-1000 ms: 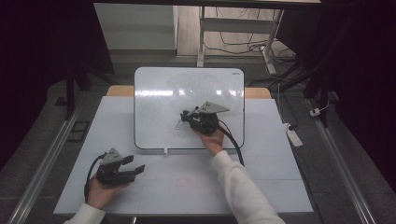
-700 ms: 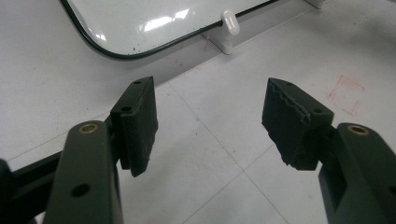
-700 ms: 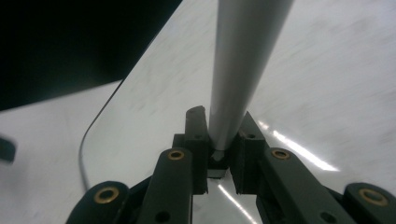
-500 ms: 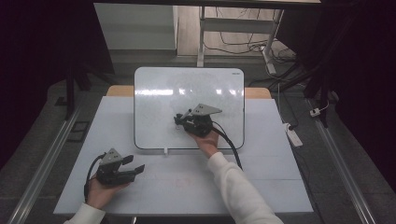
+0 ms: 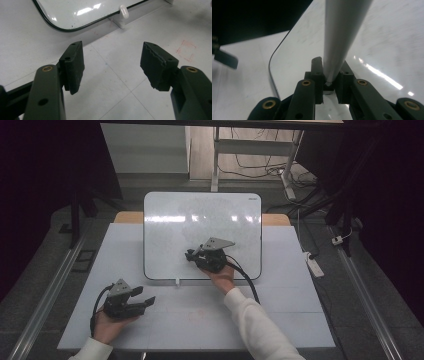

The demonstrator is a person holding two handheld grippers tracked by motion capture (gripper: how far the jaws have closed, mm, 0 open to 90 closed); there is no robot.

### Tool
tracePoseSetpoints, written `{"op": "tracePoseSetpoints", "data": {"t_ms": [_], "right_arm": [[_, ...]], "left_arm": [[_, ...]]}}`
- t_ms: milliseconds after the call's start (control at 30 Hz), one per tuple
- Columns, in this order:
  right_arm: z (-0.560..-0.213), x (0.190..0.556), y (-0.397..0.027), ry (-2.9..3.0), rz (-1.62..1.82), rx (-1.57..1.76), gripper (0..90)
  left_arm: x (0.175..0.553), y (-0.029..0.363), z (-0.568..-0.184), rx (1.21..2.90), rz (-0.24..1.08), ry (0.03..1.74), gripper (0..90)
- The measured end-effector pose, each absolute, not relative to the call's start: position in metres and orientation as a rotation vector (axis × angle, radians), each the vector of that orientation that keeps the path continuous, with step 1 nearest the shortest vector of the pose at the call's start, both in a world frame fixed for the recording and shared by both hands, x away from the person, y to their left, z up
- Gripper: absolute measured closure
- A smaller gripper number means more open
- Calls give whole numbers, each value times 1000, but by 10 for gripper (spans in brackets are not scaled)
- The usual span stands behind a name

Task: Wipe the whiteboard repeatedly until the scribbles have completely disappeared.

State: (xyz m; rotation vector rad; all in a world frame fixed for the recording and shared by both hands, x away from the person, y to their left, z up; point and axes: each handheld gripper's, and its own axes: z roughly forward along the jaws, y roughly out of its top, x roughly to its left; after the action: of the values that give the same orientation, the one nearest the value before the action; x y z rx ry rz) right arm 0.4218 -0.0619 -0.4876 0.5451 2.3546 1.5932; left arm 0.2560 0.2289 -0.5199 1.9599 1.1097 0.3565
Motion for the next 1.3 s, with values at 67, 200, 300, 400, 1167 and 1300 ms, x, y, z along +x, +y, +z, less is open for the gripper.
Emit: {"op": "tracePoseSetpoints", "data": {"t_ms": [67, 200, 300, 400, 1167, 1300], "right_arm": [[-486, 423, -65, 2355, 1590, 550, 785], [-480, 430, -78, 2295, 1622, 625, 786], [-482, 426, -75, 2318, 1600, 605, 786], [-487, 421, -71, 2349, 1583, 566, 785], [-469, 401, -117, 2330, 1675, 645, 785], [-469, 387, -125, 2364, 1670, 638, 784]], "left_arm": [[255, 229, -519, 1958, 359, 1109, 366], [256, 229, -520, 1956, 358, 1110, 366], [257, 229, -520, 1964, 356, 1109, 366], [256, 229, -520, 1959, 357, 1112, 366], [256, 230, -519, 1950, 367, 1111, 366], [255, 230, -519, 1947, 370, 1111, 366]]}}
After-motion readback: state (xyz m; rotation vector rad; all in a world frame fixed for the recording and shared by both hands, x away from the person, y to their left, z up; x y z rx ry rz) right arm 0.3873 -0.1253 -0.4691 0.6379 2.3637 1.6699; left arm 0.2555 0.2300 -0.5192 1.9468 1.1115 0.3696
